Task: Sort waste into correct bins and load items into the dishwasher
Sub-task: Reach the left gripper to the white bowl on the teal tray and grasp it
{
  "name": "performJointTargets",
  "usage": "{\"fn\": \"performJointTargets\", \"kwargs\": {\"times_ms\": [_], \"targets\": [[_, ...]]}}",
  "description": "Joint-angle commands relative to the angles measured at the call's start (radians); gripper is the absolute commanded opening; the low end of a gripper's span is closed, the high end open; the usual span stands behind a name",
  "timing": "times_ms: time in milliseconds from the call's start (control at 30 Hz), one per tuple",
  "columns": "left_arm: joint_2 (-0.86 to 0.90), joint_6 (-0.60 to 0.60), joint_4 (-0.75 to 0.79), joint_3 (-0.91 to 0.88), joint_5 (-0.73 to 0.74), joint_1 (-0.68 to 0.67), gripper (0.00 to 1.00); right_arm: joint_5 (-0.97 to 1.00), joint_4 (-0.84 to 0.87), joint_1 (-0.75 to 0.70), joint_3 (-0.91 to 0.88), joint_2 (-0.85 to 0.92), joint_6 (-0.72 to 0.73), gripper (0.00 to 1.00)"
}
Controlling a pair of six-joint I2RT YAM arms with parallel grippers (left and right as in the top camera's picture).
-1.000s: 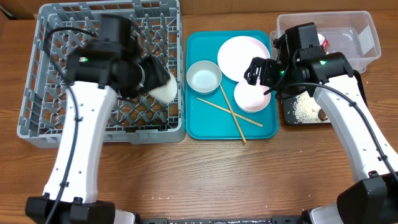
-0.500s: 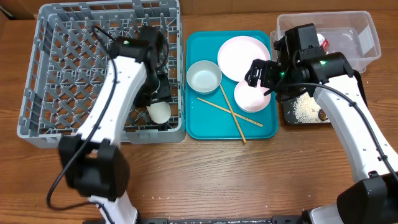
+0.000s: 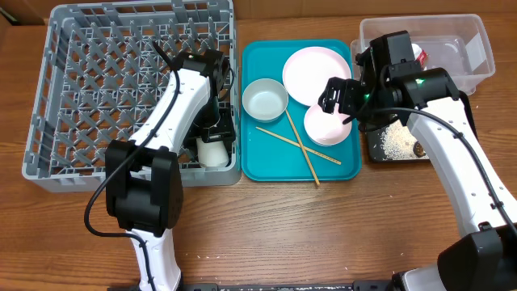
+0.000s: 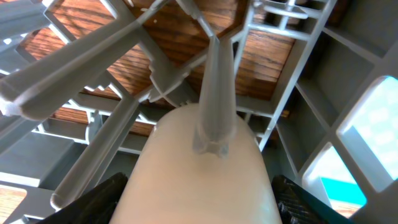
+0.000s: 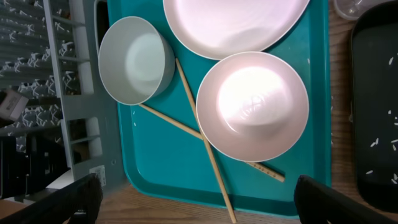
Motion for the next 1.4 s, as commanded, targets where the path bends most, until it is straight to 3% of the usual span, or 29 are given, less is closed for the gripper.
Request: {"fn": "performJointTargets", "kwargs": {"times_ms": [0, 233, 467, 667, 833, 1033, 1367], "targets": [[-0.008, 0.015, -0.012, 0.013, -0.019, -0.006, 0.72, 0.008, 0.002, 0.003, 0.014, -0.010, -0.004, 1.00], [-0.071, 0.064, -0.101, 0.212, -0.023, -0.006, 0.77, 0.007, 0.006, 0.004, 0.014, -0.010, -0.004, 1.00], [-0.145, 0.132, -0.123, 0.380, -0.019, -0.008, 0.95, 0.008, 0.005, 0.003, 0.014, -0.010, -0.004, 1.00], [-0.151, 0.142, -0.089, 0.381, 0.038, -0.014, 0.90, 0.008, 0.006, 0.003, 0.014, -0.010, -0.003, 1.00], [-0.147, 0.207, 0.041, 0.377, 0.090, -0.082, 0.90, 0.035, 0.007, -0.016, 0.015, -0.011, 0.071, 1.00], [-0.090, 0.196, 0.157, 0.377, 0.089, -0.183, 0.92, 0.033, 0.005, -0.136, 0.036, -0.066, 0.147, 1.00], [0.117, 0.157, 0.325, 0.377, 0.091, -0.327, 0.87, 0.038, -0.078, -0.370, 0.041, -0.222, 0.120, 1.00]]}}
